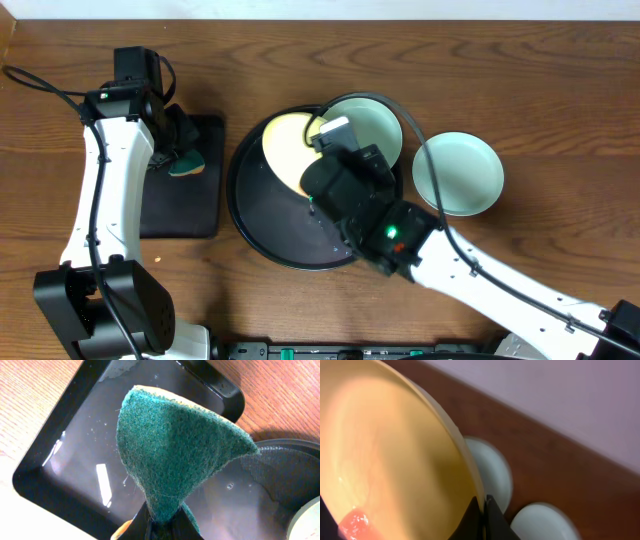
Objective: Clean dirty plates on tray and stack at the side
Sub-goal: 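Move the yellow plate onto the green plate at right, release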
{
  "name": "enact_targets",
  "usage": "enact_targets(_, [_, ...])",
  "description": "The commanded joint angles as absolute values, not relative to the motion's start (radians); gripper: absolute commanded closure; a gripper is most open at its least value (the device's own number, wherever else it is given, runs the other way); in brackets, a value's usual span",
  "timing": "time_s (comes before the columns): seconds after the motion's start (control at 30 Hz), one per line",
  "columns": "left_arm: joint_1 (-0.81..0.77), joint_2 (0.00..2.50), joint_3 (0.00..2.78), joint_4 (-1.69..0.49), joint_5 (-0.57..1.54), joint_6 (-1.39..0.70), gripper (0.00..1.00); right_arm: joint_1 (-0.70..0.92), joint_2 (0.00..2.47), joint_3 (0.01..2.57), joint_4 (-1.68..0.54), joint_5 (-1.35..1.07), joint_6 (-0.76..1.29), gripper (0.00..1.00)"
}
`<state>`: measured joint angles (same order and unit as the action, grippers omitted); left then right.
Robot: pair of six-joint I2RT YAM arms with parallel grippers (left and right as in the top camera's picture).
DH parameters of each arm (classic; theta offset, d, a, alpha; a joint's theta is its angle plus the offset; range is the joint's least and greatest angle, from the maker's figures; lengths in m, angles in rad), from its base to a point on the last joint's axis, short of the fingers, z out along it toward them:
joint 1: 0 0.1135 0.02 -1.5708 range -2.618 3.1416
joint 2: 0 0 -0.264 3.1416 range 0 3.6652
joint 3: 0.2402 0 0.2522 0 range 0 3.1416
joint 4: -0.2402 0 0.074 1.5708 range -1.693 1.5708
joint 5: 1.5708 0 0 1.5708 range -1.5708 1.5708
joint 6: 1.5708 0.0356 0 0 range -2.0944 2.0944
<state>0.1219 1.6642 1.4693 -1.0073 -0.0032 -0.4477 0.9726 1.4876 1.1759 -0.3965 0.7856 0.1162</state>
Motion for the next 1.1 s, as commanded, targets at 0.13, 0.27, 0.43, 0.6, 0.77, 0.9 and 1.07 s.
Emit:
enact_targets(0.13, [0.123, 1.66, 1.487, -1.016, -0.012, -0.438, 0.93, 1.061, 1.463, 1.195, -0.2, 1.157, -0.178, 0.99])
enact_targets(0.27, [0.123, 1.66, 1.487, -1.016, -0.012, -0.438, 0.92, 1.082, 1.463, 1.195, -0.073, 1.245, -0.29, 0.99])
enact_targets(0.43, [0.123, 1.66, 1.487, -1.016, -0.012, -0.438, 0.92, 1.085, 1.464, 1.195, -0.09, 1.223, -0.283, 0.99])
enact_targets(0.6, [0.123, 1.661, 1.487, -1.016, -0.012, -0.439, 0.93, 1.047, 1.464, 1.195, -0.41, 0.923, 0.101, 0.99])
enact_targets(0.77, [0.123, 1.661, 1.487, -1.02, -0.012, -0.439, 0.93, 0.952, 1.464, 1.195, -0.524, 0.521, 0.349, 0.99])
enact_targets(0.9, [0.123, 1.661, 1.487, -1.027, -0.012, -0.439, 0.93, 0.831, 1.438, 1.197, -0.524, 0.25, 0.393, 0.99])
enact_targets(1.07, [0.123, 1.661, 1.487, -1.037, -0.012, -0.438, 0.92, 0.614, 1.345, 1.197, -0.562, 0.003, 0.41, 0.99])
